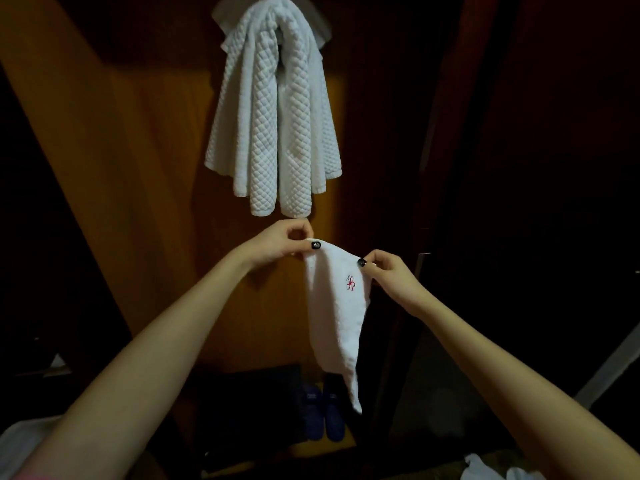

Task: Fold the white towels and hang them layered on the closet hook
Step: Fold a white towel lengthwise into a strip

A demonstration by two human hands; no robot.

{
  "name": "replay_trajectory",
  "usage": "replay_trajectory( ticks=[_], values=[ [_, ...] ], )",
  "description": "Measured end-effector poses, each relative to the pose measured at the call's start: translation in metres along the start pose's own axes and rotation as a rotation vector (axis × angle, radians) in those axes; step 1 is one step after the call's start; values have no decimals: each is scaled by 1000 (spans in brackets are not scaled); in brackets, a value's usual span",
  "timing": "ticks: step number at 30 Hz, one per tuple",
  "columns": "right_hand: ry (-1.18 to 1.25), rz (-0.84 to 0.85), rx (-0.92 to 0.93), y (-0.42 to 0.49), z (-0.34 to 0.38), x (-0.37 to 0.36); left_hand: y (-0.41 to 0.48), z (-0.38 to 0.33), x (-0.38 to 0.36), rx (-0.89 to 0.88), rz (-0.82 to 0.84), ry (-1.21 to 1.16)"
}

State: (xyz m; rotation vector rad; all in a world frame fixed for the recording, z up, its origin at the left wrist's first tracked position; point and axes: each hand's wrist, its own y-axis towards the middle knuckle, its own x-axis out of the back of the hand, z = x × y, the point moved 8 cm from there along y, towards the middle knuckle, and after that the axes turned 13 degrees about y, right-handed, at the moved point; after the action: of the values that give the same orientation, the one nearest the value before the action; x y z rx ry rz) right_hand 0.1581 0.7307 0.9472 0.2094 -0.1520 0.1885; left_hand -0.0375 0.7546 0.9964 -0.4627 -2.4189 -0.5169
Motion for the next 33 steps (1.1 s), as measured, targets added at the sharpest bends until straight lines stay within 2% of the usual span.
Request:
replay_trajectory(
  ticks=[3, 5, 10, 15, 20, 26, 29, 33],
  values=[
    [-82, -80, 75, -7, -1, 5, 0, 1, -2, -22, -11, 84],
    [-52, -102, 68, -9, -6, 9, 1, 3, -3, -21, -28, 96],
    [132, 5, -81, -15, -24, 1, 5, 11, -6, 16, -70, 19],
    [111, 23, -60, -14, -21, -1, 6, 19, -14, 56, -61, -45],
    [-88, 75, 12, -7, -12, -6, 4, 13, -25, 79, 49, -329],
    [-15, 262, -13, -2, 4, -25, -5, -5, -30, 75, 277, -478],
    [9, 281, -16, 0, 10, -31, -10, -3, -19, 89, 246, -490],
    [-79, 209, 0, 7, 12, -27, -17, 8, -2, 119, 130, -352]
  ],
)
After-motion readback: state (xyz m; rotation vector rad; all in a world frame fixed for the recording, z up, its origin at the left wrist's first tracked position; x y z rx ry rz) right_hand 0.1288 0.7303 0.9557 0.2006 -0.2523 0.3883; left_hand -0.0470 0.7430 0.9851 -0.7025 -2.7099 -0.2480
